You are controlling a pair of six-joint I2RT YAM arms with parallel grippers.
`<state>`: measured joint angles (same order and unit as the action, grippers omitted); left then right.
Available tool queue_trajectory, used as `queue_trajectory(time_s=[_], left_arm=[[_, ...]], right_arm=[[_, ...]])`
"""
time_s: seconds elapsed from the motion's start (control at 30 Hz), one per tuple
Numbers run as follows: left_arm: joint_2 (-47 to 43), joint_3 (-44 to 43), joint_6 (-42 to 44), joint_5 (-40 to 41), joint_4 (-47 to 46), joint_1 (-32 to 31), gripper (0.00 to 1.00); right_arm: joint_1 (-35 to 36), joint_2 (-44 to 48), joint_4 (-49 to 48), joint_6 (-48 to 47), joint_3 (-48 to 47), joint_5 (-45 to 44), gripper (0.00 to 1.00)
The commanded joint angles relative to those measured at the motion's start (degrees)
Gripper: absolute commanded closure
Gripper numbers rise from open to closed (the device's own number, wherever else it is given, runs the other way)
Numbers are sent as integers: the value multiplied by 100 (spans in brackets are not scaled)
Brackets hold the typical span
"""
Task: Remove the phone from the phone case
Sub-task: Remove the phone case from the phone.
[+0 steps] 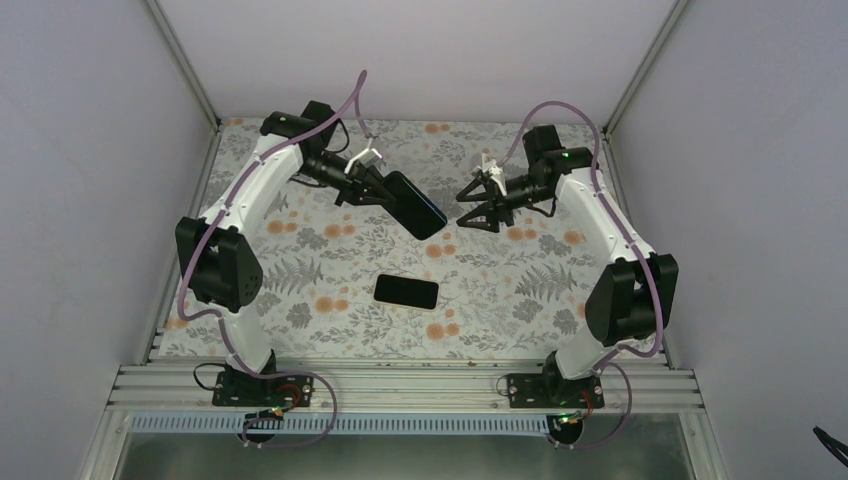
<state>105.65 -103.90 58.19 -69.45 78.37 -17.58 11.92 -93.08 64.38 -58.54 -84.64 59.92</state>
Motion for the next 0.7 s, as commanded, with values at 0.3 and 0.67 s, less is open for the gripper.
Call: queue_trajectory(time_s=[0.3, 0.67], left_arm=[[144, -218, 187, -507, -59, -6, 98], [176, -279, 138, -523, -59, -12, 98]], right_arm=[[184, -11, -548, 419, 203, 394, 36], [343, -167, -1004, 865, 168, 206, 40]])
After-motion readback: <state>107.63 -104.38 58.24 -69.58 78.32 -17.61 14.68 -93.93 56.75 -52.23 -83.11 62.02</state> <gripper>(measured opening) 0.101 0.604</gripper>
